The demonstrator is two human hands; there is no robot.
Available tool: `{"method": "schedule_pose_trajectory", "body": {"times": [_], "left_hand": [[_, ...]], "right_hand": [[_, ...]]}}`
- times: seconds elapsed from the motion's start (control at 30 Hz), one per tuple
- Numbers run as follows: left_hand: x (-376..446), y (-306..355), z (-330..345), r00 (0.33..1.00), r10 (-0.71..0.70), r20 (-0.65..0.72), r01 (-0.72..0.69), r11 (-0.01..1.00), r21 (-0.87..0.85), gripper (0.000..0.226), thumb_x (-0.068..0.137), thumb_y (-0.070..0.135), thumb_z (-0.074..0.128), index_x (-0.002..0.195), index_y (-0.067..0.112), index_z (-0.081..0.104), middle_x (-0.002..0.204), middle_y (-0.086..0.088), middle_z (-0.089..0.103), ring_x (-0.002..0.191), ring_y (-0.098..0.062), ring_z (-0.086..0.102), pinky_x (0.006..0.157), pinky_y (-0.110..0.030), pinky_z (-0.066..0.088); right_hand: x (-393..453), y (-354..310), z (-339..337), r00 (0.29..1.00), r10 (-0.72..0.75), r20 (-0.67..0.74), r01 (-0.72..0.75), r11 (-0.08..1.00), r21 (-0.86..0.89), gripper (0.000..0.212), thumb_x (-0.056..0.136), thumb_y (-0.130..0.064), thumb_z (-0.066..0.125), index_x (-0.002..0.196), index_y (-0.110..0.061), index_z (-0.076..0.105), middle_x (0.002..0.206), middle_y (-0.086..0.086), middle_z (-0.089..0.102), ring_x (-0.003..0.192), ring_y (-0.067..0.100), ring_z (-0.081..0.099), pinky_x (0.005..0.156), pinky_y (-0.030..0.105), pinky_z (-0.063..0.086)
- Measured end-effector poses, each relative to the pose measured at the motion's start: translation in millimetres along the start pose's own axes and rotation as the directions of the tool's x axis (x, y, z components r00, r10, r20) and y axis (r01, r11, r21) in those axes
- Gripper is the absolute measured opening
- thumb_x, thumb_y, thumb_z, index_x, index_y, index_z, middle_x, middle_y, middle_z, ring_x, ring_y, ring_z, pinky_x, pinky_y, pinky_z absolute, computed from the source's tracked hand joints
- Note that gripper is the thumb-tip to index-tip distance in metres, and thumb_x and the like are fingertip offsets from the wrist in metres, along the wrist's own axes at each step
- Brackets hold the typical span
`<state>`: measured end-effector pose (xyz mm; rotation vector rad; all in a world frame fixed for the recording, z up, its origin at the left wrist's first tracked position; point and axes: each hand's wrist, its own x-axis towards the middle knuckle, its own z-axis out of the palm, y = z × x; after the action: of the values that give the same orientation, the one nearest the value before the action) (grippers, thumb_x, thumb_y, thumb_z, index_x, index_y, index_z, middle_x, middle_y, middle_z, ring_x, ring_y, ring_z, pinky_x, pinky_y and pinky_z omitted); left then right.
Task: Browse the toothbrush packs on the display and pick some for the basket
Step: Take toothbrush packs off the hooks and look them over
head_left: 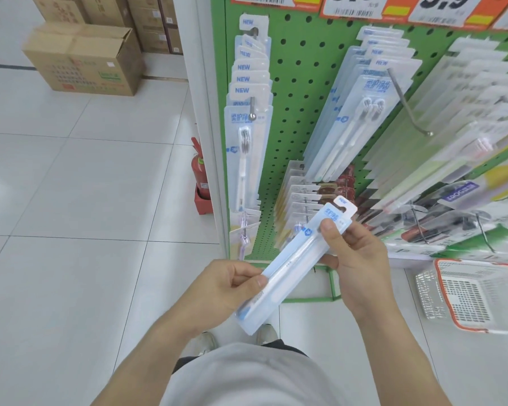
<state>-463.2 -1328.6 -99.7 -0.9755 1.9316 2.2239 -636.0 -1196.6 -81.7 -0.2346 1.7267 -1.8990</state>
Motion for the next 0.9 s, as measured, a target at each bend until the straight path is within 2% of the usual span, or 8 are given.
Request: {"method": "schedule_pose_trajectory", "body": {"times": [0.07,0.17,0.33,0.53,0.63,0.73,0.83,0.9], "left_hand": [[-1.4,-0.9,-7.4,1.000,-0.020,0.013,0.019,0.998,0.054,0.014,0.098,0.013,0.064,0.101,0.008,0.076,0.089,-0.006,0.078,0.075,-0.009,0.068,0.072,-0.019,0.051],[-4.1,-1.5,-13.3,0.998,-0.009,0.058,0.005,0.997,0.074,0.014,0.097,0.009,0.065,0.107,0.007,0.074,0.097,-0.009,0.078,0.078,-0.014,0.070,0.070,-0.025,0.054],[-6.6,-4.9,-12.5,0.999,0.032,0.019,-0.033,0.998,0.048,0.019,0.092,0.007,0.071,0.109,0.012,0.075,0.101,-0.004,0.078,0.080,-0.015,0.071,0.066,-0.023,0.053],[-2.7,-6.1,-16.9,0.999,0.043,-0.029,-0.042,0.999,0.025,0.018,0.095,0.008,0.067,0.108,0.015,0.076,0.100,-0.004,0.078,0.081,-0.013,0.070,0.066,-0.021,0.051],[-0.9,-6.9,-19.7,0.994,0.071,-0.079,-0.066,0.996,0.063,0.015,0.095,0.012,0.068,0.105,0.020,0.076,0.099,-0.001,0.078,0.084,-0.012,0.070,0.072,-0.023,0.051],[0.0,-6.3,-17.9,0.991,0.106,-0.087,-0.100,0.992,0.071,0.019,0.087,0.013,0.079,0.102,0.023,0.077,0.094,-0.004,0.076,0.079,-0.019,0.068,0.076,-0.029,0.055],[1.2,-5.4,-13.3,0.991,0.114,-0.075,-0.105,0.989,0.107,0.027,0.080,0.012,0.084,0.101,0.027,0.077,0.091,-0.005,0.073,0.067,-0.014,0.058,0.067,-0.023,0.052],[2.9,-6.0,-11.0,0.991,0.108,-0.083,-0.097,0.987,0.129,0.029,0.079,0.012,0.086,0.099,0.030,0.077,0.090,-0.002,0.072,0.065,-0.012,0.057,0.066,-0.024,0.052]], "right_hand": [[2.2,-0.6,-4.4,0.999,-0.012,-0.042,0.012,1.000,0.007,0.033,0.081,-0.022,0.073,0.110,-0.005,0.070,0.103,0.008,0.076,0.087,0.022,0.074,0.066,0.032,0.061],[3.4,-0.8,-8.2,0.997,-0.018,-0.075,0.020,1.000,0.024,0.020,0.088,-0.013,0.069,0.107,-0.006,0.070,0.095,0.003,0.075,0.080,0.014,0.074,0.062,0.025,0.058],[4.7,-0.9,-6.5,0.997,-0.020,-0.077,0.019,1.000,-0.024,0.016,0.093,-0.015,0.066,0.104,-0.004,0.070,0.088,0.002,0.075,0.076,0.014,0.073,0.061,0.025,0.059],[5.7,4.8,-5.0,0.988,-0.023,-0.153,0.013,0.998,-0.066,0.033,0.107,-0.026,0.048,0.092,-0.006,0.069,0.082,0.018,0.068,0.074,0.023,0.069,0.060,0.028,0.058],[6.0,5.5,-6.9,0.989,-0.042,-0.142,0.024,0.992,-0.123,0.030,0.106,-0.023,0.051,0.093,-0.004,0.071,0.077,0.013,0.068,0.070,0.021,0.063,0.061,0.027,0.059],[4.1,4.9,-6.3,0.992,-0.053,-0.115,0.036,0.989,-0.147,0.029,0.105,-0.022,0.054,0.092,-0.003,0.071,0.073,0.009,0.069,0.064,0.016,0.065,0.060,0.025,0.058],[1.0,5.2,-4.1,0.994,-0.052,-0.099,0.036,0.988,-0.150,0.027,0.104,-0.020,0.055,0.089,-0.003,0.070,0.066,0.001,0.067,0.060,0.013,0.066,0.057,0.024,0.057],[-0.2,4.8,-3.2,0.993,-0.038,-0.112,0.024,0.992,-0.121,0.029,0.105,-0.023,0.053,0.090,-0.004,0.069,0.069,0.005,0.069,0.063,0.017,0.068,0.058,0.027,0.058]]}}
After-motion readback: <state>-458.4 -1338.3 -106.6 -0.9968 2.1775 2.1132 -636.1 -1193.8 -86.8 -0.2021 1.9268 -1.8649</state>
